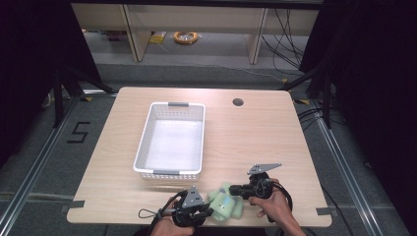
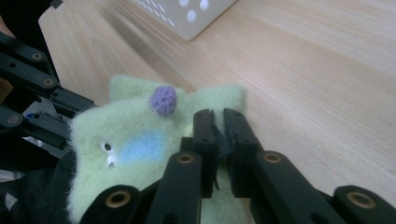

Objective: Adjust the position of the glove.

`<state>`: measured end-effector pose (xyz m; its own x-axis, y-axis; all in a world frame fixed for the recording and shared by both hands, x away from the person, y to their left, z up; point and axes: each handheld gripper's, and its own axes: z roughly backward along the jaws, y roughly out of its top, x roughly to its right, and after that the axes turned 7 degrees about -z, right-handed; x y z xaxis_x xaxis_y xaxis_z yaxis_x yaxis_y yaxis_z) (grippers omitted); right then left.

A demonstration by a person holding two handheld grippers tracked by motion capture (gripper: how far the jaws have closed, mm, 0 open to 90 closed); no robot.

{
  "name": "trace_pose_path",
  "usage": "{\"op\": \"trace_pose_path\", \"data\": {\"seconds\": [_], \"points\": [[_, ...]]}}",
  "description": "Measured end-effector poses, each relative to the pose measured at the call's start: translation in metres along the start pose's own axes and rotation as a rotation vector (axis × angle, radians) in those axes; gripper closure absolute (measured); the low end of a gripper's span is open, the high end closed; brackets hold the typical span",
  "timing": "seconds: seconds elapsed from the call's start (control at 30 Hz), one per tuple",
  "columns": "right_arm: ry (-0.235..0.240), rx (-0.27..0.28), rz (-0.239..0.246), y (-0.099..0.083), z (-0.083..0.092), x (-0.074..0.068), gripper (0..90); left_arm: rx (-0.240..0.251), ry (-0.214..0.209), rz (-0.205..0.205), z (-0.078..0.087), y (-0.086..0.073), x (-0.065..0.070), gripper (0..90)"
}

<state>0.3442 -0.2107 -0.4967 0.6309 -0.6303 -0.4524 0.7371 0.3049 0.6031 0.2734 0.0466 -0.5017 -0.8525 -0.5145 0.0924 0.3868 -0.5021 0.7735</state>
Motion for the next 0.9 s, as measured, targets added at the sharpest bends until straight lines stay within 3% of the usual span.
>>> {"op": "trace_pose_path", "data": {"seconds": [0.03,0.13,0.17,0.2,0.27,0.3,0.43,0.47,0.5,0.57,0.6,0.63,0.67,0.7,0.73,0.77,0.83,0.87,0.9], "points": [[-0.007,0.000,0.014,0.000,0.002,-0.002,85.9,-0.008,0.007,-0.033,0.001,0.001,-0.002,80.2],[0.000,0.011,0.033,0.001,0.005,-0.007,86.4,-0.009,0.001,-0.028,0.004,0.002,-0.001,81.0],[-0.016,0.043,0.046,0.002,0.011,-0.015,86.4,0.026,-0.012,0.005,0.006,0.004,-0.001,81.3],[-0.009,0.045,0.061,0.002,0.014,-0.016,86.4,0.032,-0.003,0.009,0.008,0.006,-0.002,81.5],[-0.018,0.061,0.048,0.000,0.023,-0.024,86.4,0.048,0.006,0.001,0.015,0.011,-0.006,81.7],[-0.016,0.074,0.044,-0.002,0.026,-0.027,86.4,0.074,0.009,0.018,0.017,0.015,-0.008,81.9],[-0.011,0.132,0.028,-0.013,0.038,-0.034,86.4,0.104,0.044,0.000,0.022,0.025,-0.019,82.4],[-0.003,0.143,0.020,-0.016,0.039,-0.036,86.4,0.103,0.045,0.011,0.021,0.027,-0.021,82.5],[0.001,0.151,0.002,-0.020,0.041,-0.038,86.4,0.089,0.038,-0.012,0.020,0.029,-0.024,82.6],[-0.012,0.170,0.019,-0.027,0.043,-0.042,86.5,0.078,0.042,-0.014,0.015,0.032,-0.025,82.7],[-0.005,0.174,0.000,-0.030,0.043,-0.045,86.5,0.083,0.043,-0.007,0.011,0.034,-0.025,82.7],[-0.013,0.174,0.019,-0.032,0.043,-0.044,86.5,0.058,0.036,-0.030,0.010,0.035,-0.027,82.7],[-0.016,0.171,-0.015,-0.035,0.043,-0.047,86.5,0.056,0.035,-0.020,0.007,0.036,-0.027,82.7],[-0.021,0.174,-0.018,-0.037,0.042,-0.047,86.5,0.066,0.029,-0.020,0.003,0.038,-0.028,82.8],[-0.037,0.170,0.011,-0.038,0.042,-0.046,86.5,0.046,0.026,-0.026,0.003,0.038,-0.029,82.8],[-0.037,0.160,-0.005,-0.040,0.040,-0.046,86.5,0.054,0.026,0.007,0.000,0.039,-0.029,82.8],[-0.033,0.153,-0.008,-0.043,0.036,-0.045,86.4,0.053,0.023,-0.011,0.000,0.039,-0.031,82.7],[-0.034,0.157,0.006,-0.043,0.034,-0.043,86.4,0.051,0.019,0.001,-0.002,0.038,-0.032,82.7],[-0.024,0.125,-0.077,-0.045,0.034,-0.048,86.4,0.038,0.013,-0.005,-0.002,0.038,-0.033,82.7]]}}
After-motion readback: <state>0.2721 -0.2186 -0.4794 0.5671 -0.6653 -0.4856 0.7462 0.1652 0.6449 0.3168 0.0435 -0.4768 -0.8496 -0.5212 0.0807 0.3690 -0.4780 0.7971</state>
